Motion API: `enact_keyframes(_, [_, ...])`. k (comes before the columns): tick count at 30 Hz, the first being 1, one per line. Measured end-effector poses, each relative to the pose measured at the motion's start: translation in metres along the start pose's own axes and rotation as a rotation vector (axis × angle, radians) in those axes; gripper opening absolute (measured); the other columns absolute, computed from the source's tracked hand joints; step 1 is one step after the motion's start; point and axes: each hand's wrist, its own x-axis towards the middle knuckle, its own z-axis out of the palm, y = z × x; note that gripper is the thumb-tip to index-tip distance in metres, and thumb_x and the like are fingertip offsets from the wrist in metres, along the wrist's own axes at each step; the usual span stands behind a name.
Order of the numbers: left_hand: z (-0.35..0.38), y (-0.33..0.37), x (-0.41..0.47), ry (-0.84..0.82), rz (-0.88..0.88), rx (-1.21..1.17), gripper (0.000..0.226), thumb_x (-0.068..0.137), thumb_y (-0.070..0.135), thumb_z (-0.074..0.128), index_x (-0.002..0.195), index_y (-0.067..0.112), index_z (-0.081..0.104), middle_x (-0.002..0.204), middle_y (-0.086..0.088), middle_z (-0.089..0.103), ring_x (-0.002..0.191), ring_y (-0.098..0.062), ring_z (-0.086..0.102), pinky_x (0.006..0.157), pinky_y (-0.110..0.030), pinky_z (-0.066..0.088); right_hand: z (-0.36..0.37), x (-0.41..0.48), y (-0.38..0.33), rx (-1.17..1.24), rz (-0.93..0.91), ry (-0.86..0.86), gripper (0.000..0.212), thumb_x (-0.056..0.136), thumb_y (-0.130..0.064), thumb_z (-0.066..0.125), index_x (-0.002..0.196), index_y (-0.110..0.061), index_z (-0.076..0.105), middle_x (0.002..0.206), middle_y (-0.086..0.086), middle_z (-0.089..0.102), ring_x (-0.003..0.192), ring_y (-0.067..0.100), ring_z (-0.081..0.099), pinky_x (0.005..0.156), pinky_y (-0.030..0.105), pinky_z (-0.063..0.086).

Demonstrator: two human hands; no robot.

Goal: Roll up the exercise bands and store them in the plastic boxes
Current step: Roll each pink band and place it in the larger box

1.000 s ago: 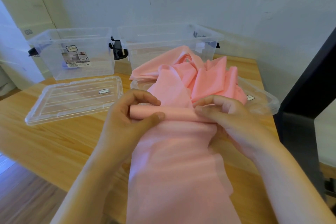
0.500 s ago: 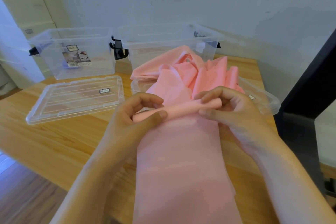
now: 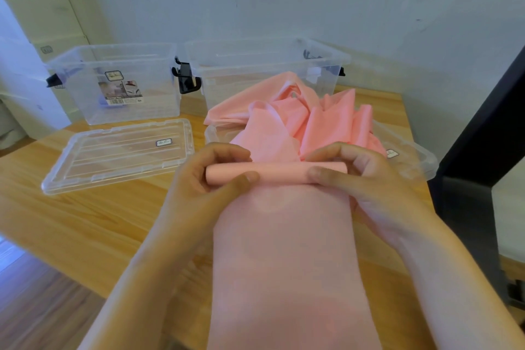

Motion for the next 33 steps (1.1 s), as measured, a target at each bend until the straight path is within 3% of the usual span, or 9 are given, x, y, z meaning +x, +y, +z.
enact_keyframes(9, [0.0034, 0.0027, -0.0003, -0.013, -0.074, -0.028, 0.034, 0.070, 0.028, 0.083, 0.100, 0.023, 0.068, 0.086, 0.010, 0.067, 0.082, -0.003, 0.062, 0.069, -0.011, 0.047, 0.0020, -0.0010, -0.0032, 0.067, -0.160, -0.046, 0.018, 0.062, -0.004, 0.073, 0.073, -0.017, 0.071, 0.092, -0.001, 0.073, 0.090, 0.006, 0.065, 0.078, 0.016, 0.052])
enact_keyframes(14, [0.0011, 0.0036, -0.0006, 0.013, -0.009, -0.067, 0.032, 0.067, 0.019, 0.075, 0.096, 0.029, 0.066, 0.089, 0.008, 0.069, 0.084, -0.005, 0.064, 0.070, -0.015, 0.049, 0.0043, -0.0010, -0.0012, 0.066, -0.080, -0.021, 0.034, 0.065, -0.013, 0.073, 0.098, -0.019, 0.070, 0.092, -0.002, 0.070, 0.084, 0.008, 0.064, 0.071, 0.017, 0.051])
enact_keyframes(18, [0.0010, 0.0046, -0.0004, 0.006, 0.028, -0.043, 0.039, 0.065, 0.014, 0.077, 0.101, 0.024, 0.063, 0.092, 0.005, 0.070, 0.092, -0.009, 0.065, 0.076, -0.020, 0.049, 0.0037, -0.0012, 0.0005, 0.014, -0.006, 0.017, 0.028, 0.066, -0.023, 0.073, 0.093, -0.017, 0.072, 0.088, -0.001, 0.069, 0.082, 0.010, 0.063, 0.073, 0.021, 0.050])
enact_keyframes(21, [0.0008, 0.0023, 0.0007, 0.013, -0.015, -0.073, 0.040, 0.062, 0.018, 0.081, 0.098, 0.027, 0.066, 0.091, 0.004, 0.070, 0.088, -0.009, 0.065, 0.074, -0.019, 0.050, 0.0045, -0.0007, -0.0008, 0.025, -0.049, 0.031, 0.019, 0.071, -0.009, 0.073, 0.090, -0.013, 0.071, 0.084, -0.003, 0.068, 0.078, 0.006, 0.062, 0.068, 0.014, 0.051])
enact_keyframes(24, [0.0023, 0.0014, 0.0004, -0.012, -0.082, -0.078, 0.041, 0.057, 0.034, 0.083, 0.095, 0.032, 0.069, 0.095, 0.000, 0.070, 0.084, -0.011, 0.065, 0.068, -0.019, 0.050, 0.0054, 0.0001, -0.0019, 0.051, -0.094, 0.029, 0.020, 0.072, 0.002, 0.071, 0.088, -0.010, 0.068, 0.083, -0.004, 0.067, 0.076, 0.002, 0.061, 0.067, 0.012, 0.049])
enact_keyframes(27, [0.0036, 0.0022, 0.0001, 0.014, -0.130, -0.074, 0.031, 0.064, 0.033, 0.078, 0.093, 0.031, 0.070, 0.097, -0.002, 0.069, 0.077, -0.010, 0.066, 0.061, -0.017, 0.050, 0.0047, -0.0002, -0.0016, 0.056, -0.136, 0.012, 0.022, 0.072, 0.007, 0.070, 0.085, -0.011, 0.067, 0.089, -0.001, 0.070, 0.080, 0.003, 0.063, 0.070, 0.012, 0.049])
enact_keyframes(31, [0.0020, 0.0036, 0.0002, -0.020, -0.140, -0.051, 0.036, 0.059, 0.038, 0.082, 0.092, 0.031, 0.070, 0.096, -0.003, 0.068, 0.079, -0.013, 0.065, 0.066, -0.024, 0.050, 0.0041, -0.0001, -0.0016, 0.070, -0.165, -0.008, 0.027, 0.071, 0.013, 0.068, 0.082, -0.012, 0.066, 0.089, -0.002, 0.071, 0.083, 0.005, 0.063, 0.073, 0.013, 0.050])
enact_keyframes(33, [0.0012, 0.0033, 0.0007, -0.021, -0.110, -0.050, 0.030, 0.060, 0.030, 0.082, 0.088, 0.031, 0.069, 0.091, 0.003, 0.067, 0.079, -0.011, 0.063, 0.067, -0.023, 0.049, 0.0040, 0.0003, -0.0017, 0.057, -0.167, -0.024, 0.027, 0.072, 0.010, 0.068, 0.088, -0.011, 0.066, 0.087, -0.002, 0.069, 0.083, 0.005, 0.062, 0.071, 0.013, 0.049])
